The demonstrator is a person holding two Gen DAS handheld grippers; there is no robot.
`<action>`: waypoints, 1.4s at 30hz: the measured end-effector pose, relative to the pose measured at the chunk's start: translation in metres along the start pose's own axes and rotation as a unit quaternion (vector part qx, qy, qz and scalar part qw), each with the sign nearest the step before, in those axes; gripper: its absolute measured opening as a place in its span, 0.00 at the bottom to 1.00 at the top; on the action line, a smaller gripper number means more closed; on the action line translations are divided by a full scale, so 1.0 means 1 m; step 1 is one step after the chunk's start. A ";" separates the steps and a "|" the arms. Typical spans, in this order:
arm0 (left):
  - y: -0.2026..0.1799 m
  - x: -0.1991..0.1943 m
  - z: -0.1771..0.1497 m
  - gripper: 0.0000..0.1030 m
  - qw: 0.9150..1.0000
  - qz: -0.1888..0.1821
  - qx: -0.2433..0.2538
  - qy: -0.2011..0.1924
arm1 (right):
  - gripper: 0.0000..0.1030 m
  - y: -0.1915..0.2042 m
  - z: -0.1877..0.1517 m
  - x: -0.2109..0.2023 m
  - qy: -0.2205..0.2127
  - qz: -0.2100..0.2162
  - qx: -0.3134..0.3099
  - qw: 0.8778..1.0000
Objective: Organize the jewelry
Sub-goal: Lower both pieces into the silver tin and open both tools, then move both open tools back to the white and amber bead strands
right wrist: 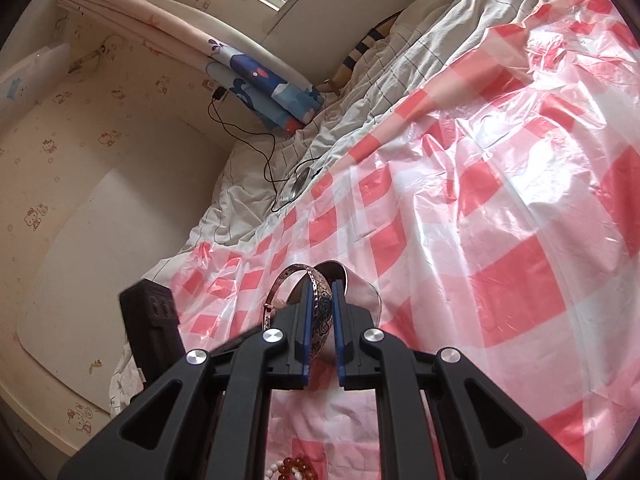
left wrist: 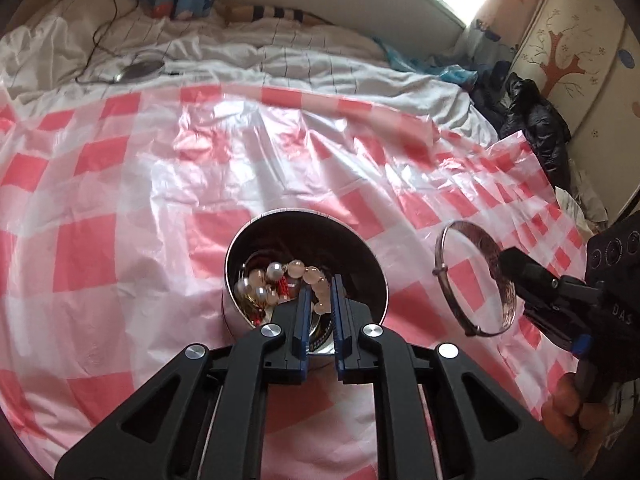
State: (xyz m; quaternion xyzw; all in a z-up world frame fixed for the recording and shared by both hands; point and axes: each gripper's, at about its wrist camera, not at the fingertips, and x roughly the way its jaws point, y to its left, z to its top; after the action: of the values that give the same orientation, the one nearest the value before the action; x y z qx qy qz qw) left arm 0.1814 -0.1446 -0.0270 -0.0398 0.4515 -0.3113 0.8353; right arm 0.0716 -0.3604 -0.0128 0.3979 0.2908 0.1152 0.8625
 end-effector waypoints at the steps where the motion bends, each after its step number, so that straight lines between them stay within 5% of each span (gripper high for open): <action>1: 0.001 -0.003 0.001 0.12 1.000 0.000 -0.004 0.000 | 0.11 0.001 0.002 0.005 0.000 -0.001 -0.003 1.000; 3: 0.000 -0.014 0.002 0.18 1.000 -0.002 -0.001 -0.014 | 0.11 0.005 0.007 0.016 -0.001 -0.003 -0.007 1.000; 6: 0.006 -0.028 0.005 0.41 1.000 -0.003 -0.017 -0.023 | 0.11 0.012 0.009 0.032 0.003 -0.011 -0.022 1.000; 10: 0.027 -0.038 0.006 0.45 0.998 -0.002 -0.056 -0.016 | 0.11 0.024 0.007 0.049 0.011 -0.027 -0.051 0.998; 16: 0.061 -0.072 0.005 0.55 0.986 0.002 -0.142 -0.083 | 0.11 0.035 -0.003 0.071 0.034 -0.048 -0.087 0.994; 22: 0.067 -0.084 0.002 0.62 0.985 0.010 -0.147 -0.091 | 0.14 0.043 -0.016 0.085 0.060 -0.066 -0.122 0.989; 24: 0.063 -0.085 -0.001 0.63 0.988 0.019 -0.128 -0.083 | 0.38 0.047 -0.019 0.086 0.060 -0.074 -0.133 0.986; 28: 0.047 -0.089 -0.010 0.66 0.993 0.066 -0.063 -0.070 | 0.46 0.052 -0.019 0.079 0.052 -0.078 -0.147 0.985; 30: 0.040 -0.095 -0.019 0.70 0.993 0.091 -0.032 -0.070 | 0.63 0.055 -0.020 0.072 0.046 -0.088 -0.152 0.983; 33: 0.029 -0.103 -0.036 0.74 0.989 0.130 0.016 -0.067 | 0.64 0.056 -0.026 0.062 0.050 -0.102 -0.157 0.981; 39: -0.014 -0.123 -0.079 0.77 0.966 0.208 0.138 -0.064 | 0.74 0.059 -0.063 0.025 0.077 -0.138 -0.155 0.975; 42: -0.043 -0.138 -0.099 0.82 0.945 0.229 0.218 -0.089 | 0.83 0.071 -0.081 0.000 0.077 -0.141 -0.161 0.974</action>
State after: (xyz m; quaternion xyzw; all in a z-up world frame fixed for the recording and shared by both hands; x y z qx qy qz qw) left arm 0.0289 -0.0814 0.0303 0.2200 0.2932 -0.1974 0.9092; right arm 0.0260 -0.2635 -0.0012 0.1988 0.3873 0.0682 0.8977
